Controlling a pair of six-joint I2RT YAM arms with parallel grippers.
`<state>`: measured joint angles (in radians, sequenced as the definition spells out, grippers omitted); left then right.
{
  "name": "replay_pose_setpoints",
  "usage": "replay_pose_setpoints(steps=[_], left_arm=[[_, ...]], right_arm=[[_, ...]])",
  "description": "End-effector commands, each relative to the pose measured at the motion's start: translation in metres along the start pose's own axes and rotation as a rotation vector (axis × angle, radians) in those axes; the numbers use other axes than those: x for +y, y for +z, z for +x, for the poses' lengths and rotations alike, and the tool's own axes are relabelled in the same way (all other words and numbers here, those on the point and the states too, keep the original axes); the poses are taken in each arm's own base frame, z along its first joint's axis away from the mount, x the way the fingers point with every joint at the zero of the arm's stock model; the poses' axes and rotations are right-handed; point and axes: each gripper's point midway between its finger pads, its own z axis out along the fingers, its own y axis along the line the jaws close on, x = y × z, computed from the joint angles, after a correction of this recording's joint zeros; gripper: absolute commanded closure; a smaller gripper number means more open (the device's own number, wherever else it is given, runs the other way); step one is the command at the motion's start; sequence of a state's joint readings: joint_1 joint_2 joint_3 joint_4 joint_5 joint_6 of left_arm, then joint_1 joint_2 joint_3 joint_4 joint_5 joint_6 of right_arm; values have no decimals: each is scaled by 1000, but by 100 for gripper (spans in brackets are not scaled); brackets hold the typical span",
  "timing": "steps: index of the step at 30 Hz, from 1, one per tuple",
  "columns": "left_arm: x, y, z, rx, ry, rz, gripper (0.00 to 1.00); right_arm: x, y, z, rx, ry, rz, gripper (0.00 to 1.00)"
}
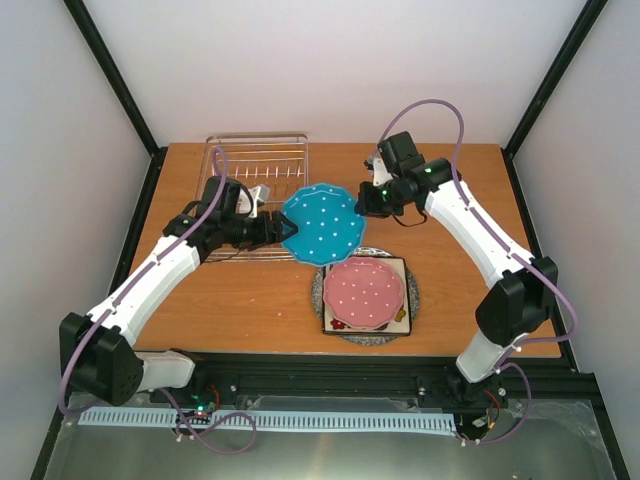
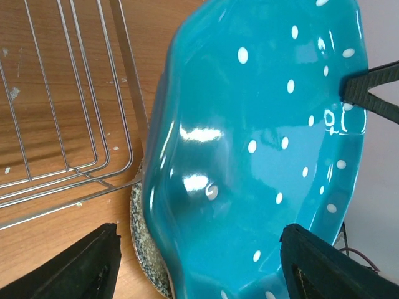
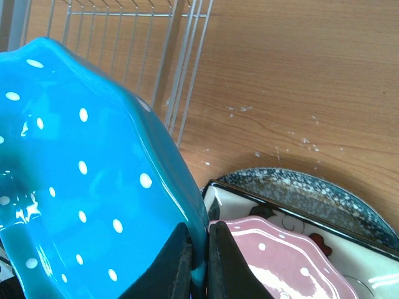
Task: Load the plates into the dish rack
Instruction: Pick up the plate at the center of the board.
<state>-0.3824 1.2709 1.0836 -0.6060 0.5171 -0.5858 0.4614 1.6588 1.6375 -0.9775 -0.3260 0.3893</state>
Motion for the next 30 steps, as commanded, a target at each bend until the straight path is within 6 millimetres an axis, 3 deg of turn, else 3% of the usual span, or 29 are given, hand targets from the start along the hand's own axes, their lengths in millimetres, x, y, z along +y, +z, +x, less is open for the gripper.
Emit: replay_pose_setpoints(steps=[1, 5, 11, 15, 17, 22, 26, 30], left_arm=[[-6, 4, -5, -14, 10, 27, 30], [-4, 9, -5, -5, 5, 28, 35], [-2, 11, -6, -20, -2, 27, 74], [-11, 11, -6, -31, 28, 97, 89], [-18, 8, -8, -42, 43, 146, 90], [-18, -5, -15, -63, 37, 217, 92], [-13, -22, -21, -82, 10, 292, 92], [-24, -29, -20, -63, 12, 400, 92]], right_arm=[[46, -21, -27, -90, -40, -141, 97], [56, -21, -30, -90, -52, -158, 97], [61, -22, -30, -83, -69, -169, 97], [67, -24, -27, -73, -80, -208, 97], [69, -28, -27, -79, -90, -215, 93], [60, -41, -30, -102, -71, -244, 71], [45, -50, -26, -111, -29, -316, 66], [45, -58, -19, -106, -19, -447, 62]])
